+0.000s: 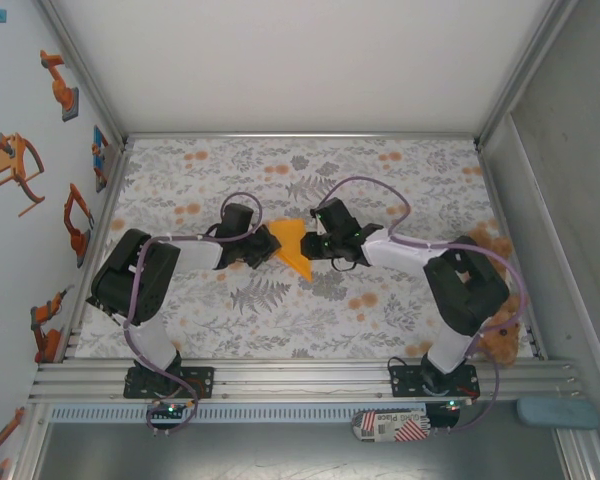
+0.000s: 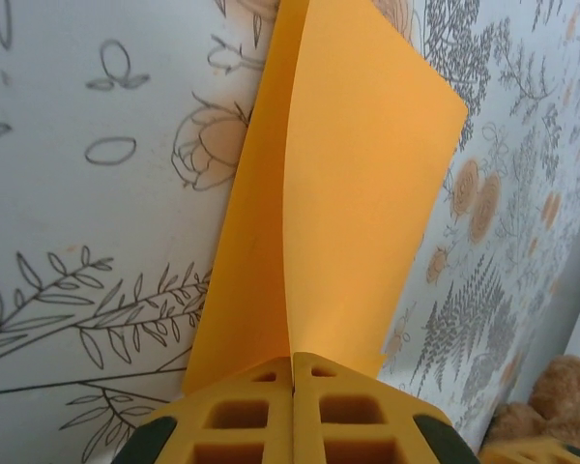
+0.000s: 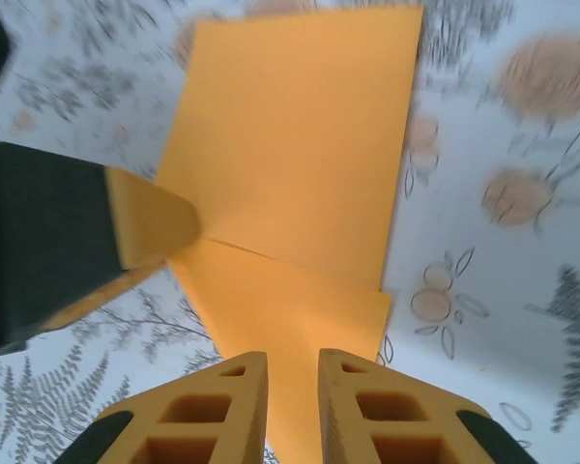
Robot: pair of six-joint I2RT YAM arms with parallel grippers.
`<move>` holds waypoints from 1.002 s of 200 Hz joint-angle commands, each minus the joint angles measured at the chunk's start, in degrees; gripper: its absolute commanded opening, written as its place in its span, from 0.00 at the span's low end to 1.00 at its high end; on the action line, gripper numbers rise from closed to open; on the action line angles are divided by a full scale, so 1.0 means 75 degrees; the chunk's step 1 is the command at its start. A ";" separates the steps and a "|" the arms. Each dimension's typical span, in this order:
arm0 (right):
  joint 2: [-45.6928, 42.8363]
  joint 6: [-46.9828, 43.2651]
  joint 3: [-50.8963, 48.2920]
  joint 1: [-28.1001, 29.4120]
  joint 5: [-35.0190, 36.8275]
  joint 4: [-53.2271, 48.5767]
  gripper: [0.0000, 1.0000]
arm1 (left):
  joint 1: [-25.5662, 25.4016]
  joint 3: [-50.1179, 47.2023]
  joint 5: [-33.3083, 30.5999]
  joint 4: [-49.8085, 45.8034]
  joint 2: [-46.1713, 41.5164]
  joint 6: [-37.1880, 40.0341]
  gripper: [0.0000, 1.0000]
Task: Fold a paper plane with a square sheet of paper (pick it up from the middle)
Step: Fourth fold the wing at the center of the table.
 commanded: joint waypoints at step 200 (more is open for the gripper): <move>0.1016 -0.2383 0.0202 0.1239 0.1652 0.0695 0.32 | -0.0299 0.1589 -0.1452 -0.2739 -0.0097 -0.0354 0.06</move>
